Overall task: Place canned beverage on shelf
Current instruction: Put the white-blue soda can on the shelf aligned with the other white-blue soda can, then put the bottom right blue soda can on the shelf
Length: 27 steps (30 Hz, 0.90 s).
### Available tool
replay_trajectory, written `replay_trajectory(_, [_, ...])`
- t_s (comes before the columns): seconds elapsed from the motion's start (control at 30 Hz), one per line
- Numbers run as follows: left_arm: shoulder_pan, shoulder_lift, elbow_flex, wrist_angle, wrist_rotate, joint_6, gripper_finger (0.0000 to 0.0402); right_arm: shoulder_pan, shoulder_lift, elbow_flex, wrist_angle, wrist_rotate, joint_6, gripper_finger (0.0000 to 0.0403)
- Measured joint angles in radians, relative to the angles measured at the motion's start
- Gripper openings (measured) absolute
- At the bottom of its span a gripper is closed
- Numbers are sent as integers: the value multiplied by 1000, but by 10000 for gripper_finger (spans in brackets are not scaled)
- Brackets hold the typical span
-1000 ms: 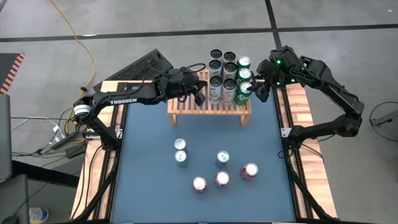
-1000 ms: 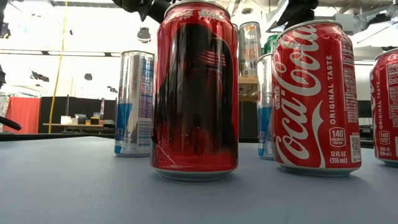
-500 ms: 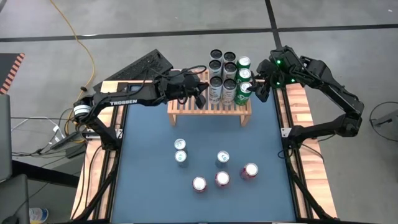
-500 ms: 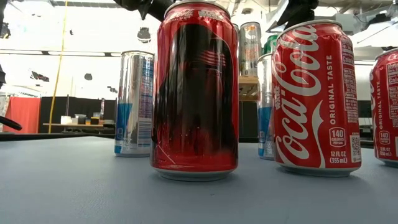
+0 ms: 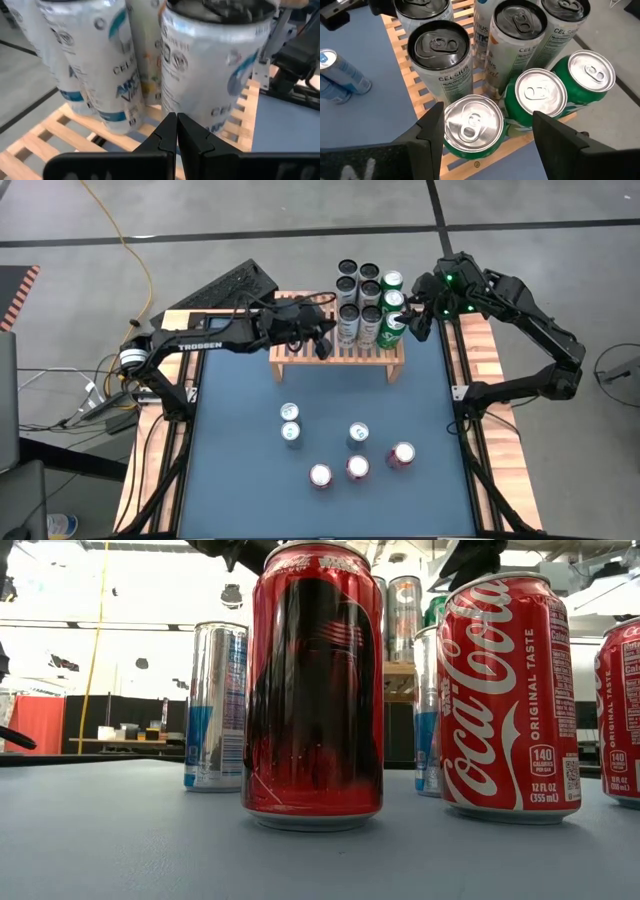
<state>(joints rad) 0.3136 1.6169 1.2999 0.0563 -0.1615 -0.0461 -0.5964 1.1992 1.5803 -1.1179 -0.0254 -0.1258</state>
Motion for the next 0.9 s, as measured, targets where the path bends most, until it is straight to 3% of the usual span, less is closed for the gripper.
replay_trajectory(0.2, [-25,0,0,-17,19,-10,0,0,0,0,8,-8,-14,240])
replay_trajectory(0.37, [-35,0,0,-24,17,-15,0,5,0,0,79,-105,-40,240])
replay_trajectory(0.6, [-35,-40,0,-134,-79,-6,0,69,0,0,111,-109,-50,240])
replay_trajectory(0.9, [-30,-241,0,-292,26,180,1,287,0,0,-11,-99,59,240])
